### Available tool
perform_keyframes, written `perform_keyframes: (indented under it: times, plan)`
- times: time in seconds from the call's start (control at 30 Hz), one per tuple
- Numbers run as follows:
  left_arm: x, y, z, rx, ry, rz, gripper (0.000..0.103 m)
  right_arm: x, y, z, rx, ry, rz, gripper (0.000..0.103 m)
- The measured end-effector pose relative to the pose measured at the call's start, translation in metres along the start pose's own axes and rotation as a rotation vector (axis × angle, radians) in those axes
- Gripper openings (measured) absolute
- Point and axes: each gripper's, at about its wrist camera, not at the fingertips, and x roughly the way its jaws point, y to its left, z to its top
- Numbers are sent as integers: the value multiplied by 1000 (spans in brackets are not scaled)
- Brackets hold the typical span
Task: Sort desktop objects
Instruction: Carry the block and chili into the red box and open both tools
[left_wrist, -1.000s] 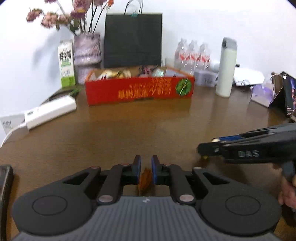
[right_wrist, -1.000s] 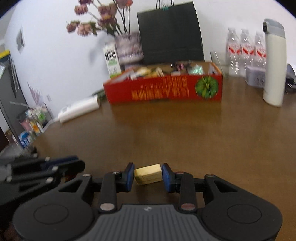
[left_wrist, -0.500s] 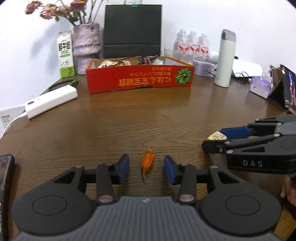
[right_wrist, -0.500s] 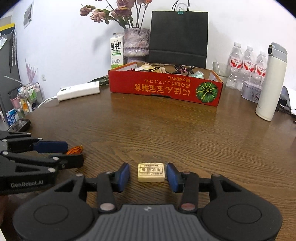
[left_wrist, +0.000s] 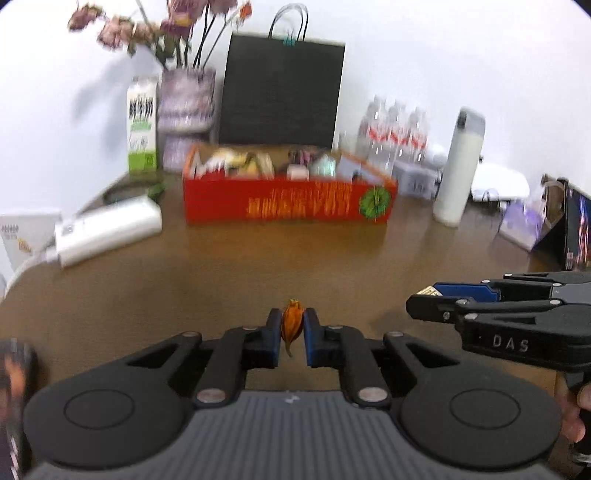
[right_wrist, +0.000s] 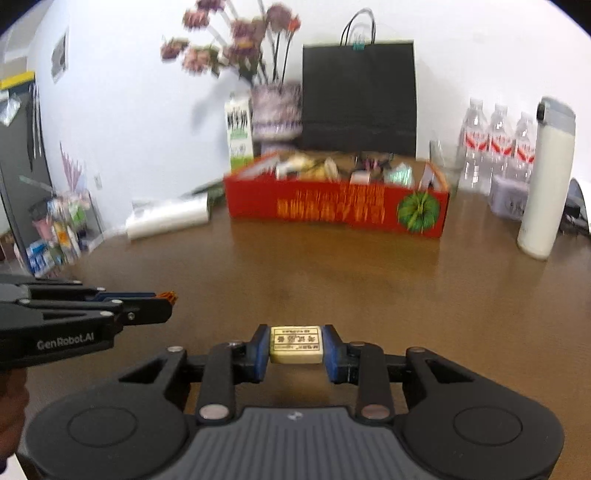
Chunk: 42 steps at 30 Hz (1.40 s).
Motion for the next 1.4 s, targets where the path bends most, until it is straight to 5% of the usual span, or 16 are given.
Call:
perform_keyframes:
  times: [0.13,0.33,0.47,0.63,0.7,0.73,0.87,1.0,1.13,1.4]
  plan:
    - [8,28,64,-85,-29,-108,13,3,-13,54,-21,-97,-30,29]
    - [79,53,170,-136,-15,-132,13,39,-51,153,27,-183,-51,29]
    - [165,44,201,-149,86,-118,13,116,-91,199,158,-64,-11,29]
    - [252,49,190,-197,233,-77,14,218,-115,205,226,127,-32,29]
    - [266,54,190,-187,250,-89,24,242,-116,200,208,162,-52,29]
    - [269,56,193,-179,248,-97,42,252,-117,200,197,177,-74,31]
    - [248,57,215,-80,175,-70,60,251,-120,206,197,130,-107,45]
    - [212,64,239,-44,187,6,79,222,-118,225,175,78,-114,51]
    - [167,75,258,-55,178,28,100,189,-106,250,128,54,-129,77]
    - [108,79,215,-91,184,121,103,138,-76,222,98,62,-111,82]
